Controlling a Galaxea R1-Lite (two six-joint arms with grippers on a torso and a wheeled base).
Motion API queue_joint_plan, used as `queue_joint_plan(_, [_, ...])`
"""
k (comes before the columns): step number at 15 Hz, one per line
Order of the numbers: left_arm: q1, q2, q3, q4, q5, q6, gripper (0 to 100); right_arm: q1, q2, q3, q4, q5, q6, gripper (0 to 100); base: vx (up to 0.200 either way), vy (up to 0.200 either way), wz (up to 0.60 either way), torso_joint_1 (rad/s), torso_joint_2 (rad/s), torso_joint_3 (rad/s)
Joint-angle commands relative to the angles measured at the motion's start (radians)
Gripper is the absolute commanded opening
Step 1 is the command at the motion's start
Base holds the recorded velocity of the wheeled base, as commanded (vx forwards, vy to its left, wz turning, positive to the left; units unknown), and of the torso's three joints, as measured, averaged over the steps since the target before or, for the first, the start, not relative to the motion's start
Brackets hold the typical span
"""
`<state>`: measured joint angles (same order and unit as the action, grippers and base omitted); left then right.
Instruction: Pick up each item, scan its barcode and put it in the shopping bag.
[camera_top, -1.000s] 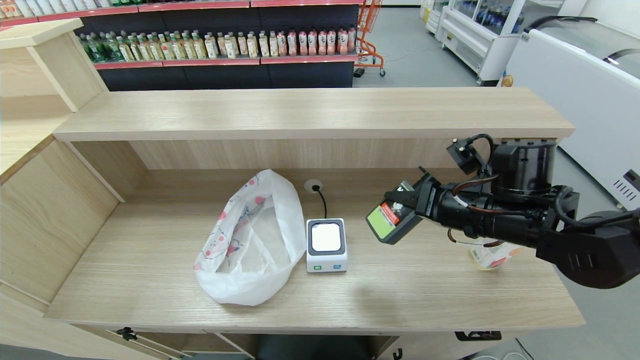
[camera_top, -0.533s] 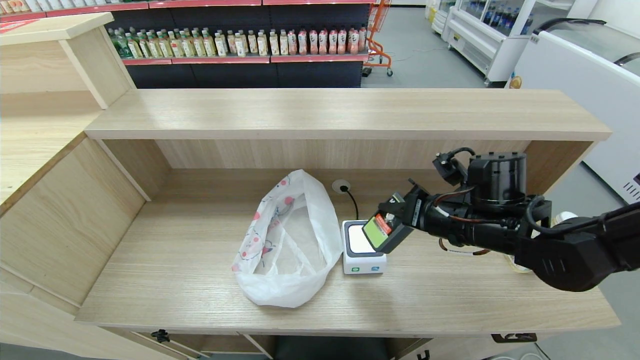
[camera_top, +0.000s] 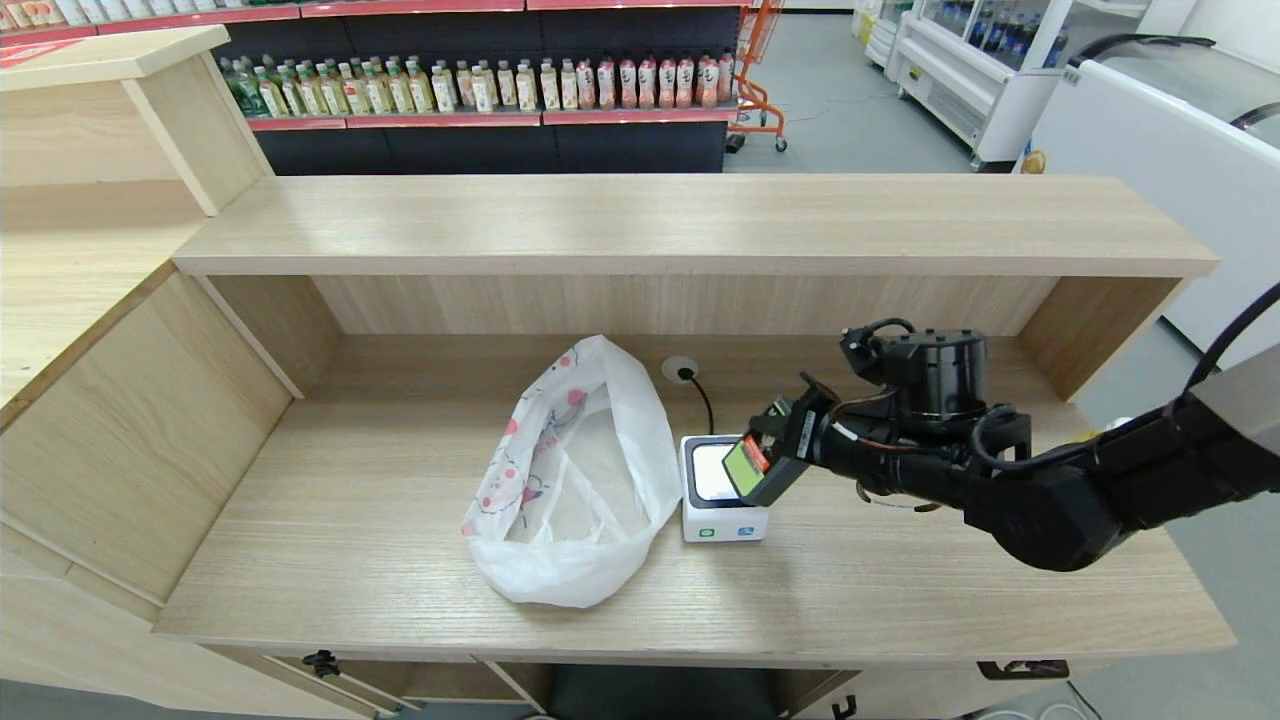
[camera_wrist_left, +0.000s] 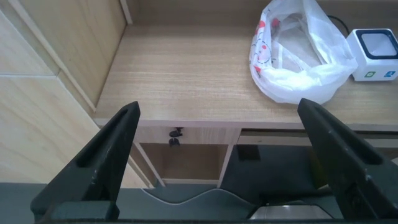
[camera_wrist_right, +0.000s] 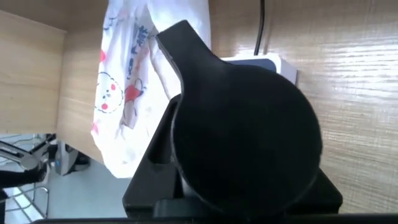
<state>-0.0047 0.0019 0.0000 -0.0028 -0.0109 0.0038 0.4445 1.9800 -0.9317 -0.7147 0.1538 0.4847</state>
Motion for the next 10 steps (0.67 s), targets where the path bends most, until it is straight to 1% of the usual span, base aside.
queue_joint_plan(1, [0.000, 0.000, 0.000, 0.000, 0.000, 0.001, 100, 0.003, 0.039, -0.006, 0.000, -0.008, 0.000, 0, 0.000, 0.000, 0.00, 0.000, 0.00, 0.000])
queue_joint_plan(2, [0.000, 0.000, 0.000, 0.000, 0.000, 0.001, 100, 0.005, 0.043, 0.001, -0.002, -0.010, -0.001, 0, 0.000, 0.000, 0.00, 0.000, 0.00, 0.000])
queue_joint_plan(5, [0.002, 0.000, 0.000, 0.000, 0.000, 0.001, 100, 0.011, 0.083, -0.004, -0.071, -0.011, -0.005, 0, 0.000, 0.000, 0.00, 0.000, 0.00, 0.000])
queue_joint_plan(9, [0.000, 0.000, 0.000, 0.000, 0.000, 0.001, 100, 0.014, 0.112, 0.008, -0.100, -0.022, -0.006, 0, 0.000, 0.000, 0.00, 0.000, 0.00, 0.000])
queue_joint_plan(10, [0.002, 0.000, 0.000, 0.000, 0.000, 0.001, 100, 0.014, 0.131, 0.008, -0.141, -0.020, -0.006, 0, 0.000, 0.000, 0.00, 0.000, 0.00, 0.000])
